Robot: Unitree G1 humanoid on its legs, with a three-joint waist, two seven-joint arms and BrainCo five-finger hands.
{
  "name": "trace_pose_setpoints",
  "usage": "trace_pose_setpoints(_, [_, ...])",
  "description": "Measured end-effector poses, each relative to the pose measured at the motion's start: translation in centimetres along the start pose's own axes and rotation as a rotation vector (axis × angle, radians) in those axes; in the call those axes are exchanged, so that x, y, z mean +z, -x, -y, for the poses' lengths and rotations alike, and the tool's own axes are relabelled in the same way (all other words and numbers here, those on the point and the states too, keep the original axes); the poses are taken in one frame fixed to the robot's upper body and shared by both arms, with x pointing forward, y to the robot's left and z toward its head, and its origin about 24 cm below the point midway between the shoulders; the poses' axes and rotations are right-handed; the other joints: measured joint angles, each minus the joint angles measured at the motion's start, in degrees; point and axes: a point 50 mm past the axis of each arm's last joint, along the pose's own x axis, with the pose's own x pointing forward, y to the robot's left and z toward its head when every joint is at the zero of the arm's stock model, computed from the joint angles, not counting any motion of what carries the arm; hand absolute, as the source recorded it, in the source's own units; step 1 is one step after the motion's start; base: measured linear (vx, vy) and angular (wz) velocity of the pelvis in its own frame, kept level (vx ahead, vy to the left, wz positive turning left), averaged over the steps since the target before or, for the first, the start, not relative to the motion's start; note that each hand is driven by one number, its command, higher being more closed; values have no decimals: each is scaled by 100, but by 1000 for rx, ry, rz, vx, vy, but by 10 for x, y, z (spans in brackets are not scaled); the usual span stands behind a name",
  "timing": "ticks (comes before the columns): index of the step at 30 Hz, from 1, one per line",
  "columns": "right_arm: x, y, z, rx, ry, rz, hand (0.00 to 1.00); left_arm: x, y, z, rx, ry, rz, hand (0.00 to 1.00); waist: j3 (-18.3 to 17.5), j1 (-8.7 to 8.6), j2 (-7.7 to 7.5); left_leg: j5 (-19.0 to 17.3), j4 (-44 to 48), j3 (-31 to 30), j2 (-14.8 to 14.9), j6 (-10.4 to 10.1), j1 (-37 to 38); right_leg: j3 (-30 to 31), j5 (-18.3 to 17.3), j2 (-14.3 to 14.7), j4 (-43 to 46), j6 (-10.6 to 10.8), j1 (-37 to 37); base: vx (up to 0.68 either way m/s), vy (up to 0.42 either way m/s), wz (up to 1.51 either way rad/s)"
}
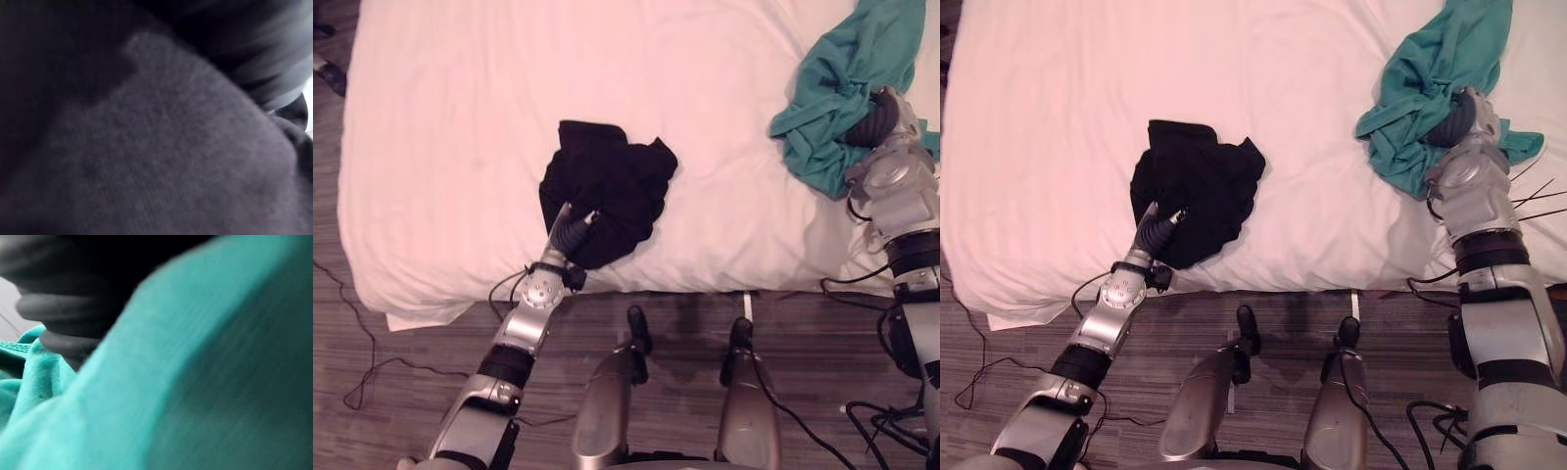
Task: Tidy the bed and pick cloth on bed and put in laundry
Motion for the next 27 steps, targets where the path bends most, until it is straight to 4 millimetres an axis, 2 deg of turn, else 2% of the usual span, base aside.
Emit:
trace_pose_setpoints(4, [-21,11,-15,82,-165,30,100,-19,28,8,-37,66,-77,100,1,-32,-18,1,-153,2,1,-12,389,-38,-13,29,-160,2,394,46,-64,-1])
trace_pose_setpoints(5, [-33,23,-26,109,-234,46,100,-27,38,10,-46,100,-114,100,-3,-54,-44,14,-227,11,3,-28,535,-50,-7,50,-250,6,556,94,-53,-4])
trace_pose_setpoints(6, [-44,41,-46,149,-327,64,100,-37,50,12,-36,147,-163,100,-49,-122,-131,20,-342,30,5,-37,732,-53,-6,74,-351,8,742,94,-53,-5])
trace_pose_setpoints(7, [-47,50,-59,175,-367,66,100,-42,56,12,-26,164,-189,100,-111,-163,-181,26,-397,33,5,-47,795,-52,-6,88,-393,8,798,148,-74,-5])
trace_pose_setpoints(9, [-68,112,-121,314,-545,29,100,-64,85,13,12,221,-310,100,-633,-350,-487,77,-701,-14,12,-122,962,67,-69,186,-523,-14,920,187,-88,4])
trace_pose_setpoints(10, [-73,130,-134,345,-588,9,100,-67,90,13,19,230,-330,100,-717,-373,-564,86,-767,-36,3,-132,1046,173,-137,210,-514,-13,972,152,-76,22])
trace_pose_setpoints(11, [-82,162,-153,395,-654,-36,100,-72,95,14,22,238,-359,100,-845,-461,-725,90,-839,-124,-30,-136,1188,346,-304,243,-510,-24,1124,134,-87,45])
trace_pose_setpoints(12, [-92,200,-173,452,-713,-107,100,-78,102,15,29,247,-391,100,-1006,-574,-872,89,-879,-303,-50,-136,1307,435,-464,285,-501,-50,1309,163,-136,55])
trace_pose_setpoints(13, [-103,240,-191,520,-758,-197,100,-86,112,16,38,267,-432,100,-1236,-581,-1019,112,-1023,-387,-39,-172,1482,424,-573,327,-526,-56,1471,130,-115,44])
trace_pose_setpoints(14, [-105,255,-198,561,-769,-226,100,-89,116,17,48,279,-449,100,-1326,-582,-1067,113,-1059,-408,-27,-173,1547,421,-607,349,-548,-71,1526,134,-130,22])
trace_pose_setpoints(15, [-108,284,-210,659,-787,-278,100,-96,126,20,76,332,-486,100,-1490,-583,-1140,119,-1156,-461,-11,-183,1698,423,-682,391,-599,-83,1657,93,-94,14])
trace_pose_setpoints(16, [-108,305,-218,743,-798,-303,100,-99,134,25,92,379,-510,100,-1621,-578,-1142,140,-1234,-498,0,-215,1782,423,-705,413,-641,-110,1750,104,-102,13])
trace_pose_setpoints(19, [-101,324,-226,875,-824,-263,100,-103,151,36,164,529,-547,100,-1722,-544,-1059,148,-1238,-658,-7,-226,1877,277,-689,417,-716,-79,1958,37,-37,17])
trace_pose_setpoints(23, [-90,331,-235,948,-848,-216,100,-108,164,44,261,635,-587,100,-1877,-469,-1022,378,-1443,-1048,-35,-268,1876,-315,-711,401,-860,-82,2274,2,-29,71])
trace_pose_setpoints(25, [-87,334,-240,956,-856,-224,100,-109,169,47,276,647,-604,100,-1978,-381,-1076,744,-1670,-1057,-153,-113,1799,-926,-805,303,-880,-92,2492,-8,-20,150])
trace_pose_setpoints(26, [-87,335,-242,954,-854,-229,100,-109,168,50,271,654,-603,100,-2003,-367,-1140,943,-1730,-830,-341,263,1681,-1367,-838,187,-876,-46,2635,11,66,227])
trace_pose_setpoints(27, [-86,333,-243,952,-828,-222,100,-108,169,53,284,677,-602,100,-2004,-284,-1139,630,-1737,-191,-421,1037,1576,-2040,-794,112,-901,28,2919,11,60,239])
